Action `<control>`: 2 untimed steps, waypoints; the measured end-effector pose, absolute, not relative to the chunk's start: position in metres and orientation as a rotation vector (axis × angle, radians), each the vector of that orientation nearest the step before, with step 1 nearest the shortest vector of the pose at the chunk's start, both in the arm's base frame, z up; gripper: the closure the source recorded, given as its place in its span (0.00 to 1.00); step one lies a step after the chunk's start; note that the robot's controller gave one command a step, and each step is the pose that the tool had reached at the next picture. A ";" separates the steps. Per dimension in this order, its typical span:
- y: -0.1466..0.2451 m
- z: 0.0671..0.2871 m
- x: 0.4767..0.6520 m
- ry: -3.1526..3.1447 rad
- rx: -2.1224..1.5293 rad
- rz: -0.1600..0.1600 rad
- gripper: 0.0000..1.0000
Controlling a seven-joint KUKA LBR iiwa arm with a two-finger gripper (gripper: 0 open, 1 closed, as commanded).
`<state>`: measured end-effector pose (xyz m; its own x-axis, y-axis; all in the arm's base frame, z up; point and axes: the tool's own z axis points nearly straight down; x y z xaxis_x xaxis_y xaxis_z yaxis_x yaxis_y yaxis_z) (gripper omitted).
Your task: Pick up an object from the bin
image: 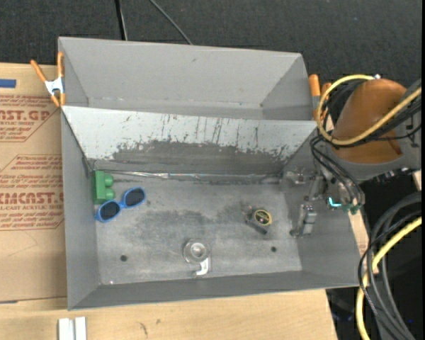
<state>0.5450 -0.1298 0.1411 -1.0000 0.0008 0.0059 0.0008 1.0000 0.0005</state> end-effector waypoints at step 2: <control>-0.079 0.070 0.546 -3.085 0.599 -0.001 1.00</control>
Offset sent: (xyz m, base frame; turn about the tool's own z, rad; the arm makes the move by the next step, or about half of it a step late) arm 0.0007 0.0502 -0.0711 -0.3851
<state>0.5458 -0.0785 0.0695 -0.9273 -0.3744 -0.0008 -0.3744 0.9273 0.0006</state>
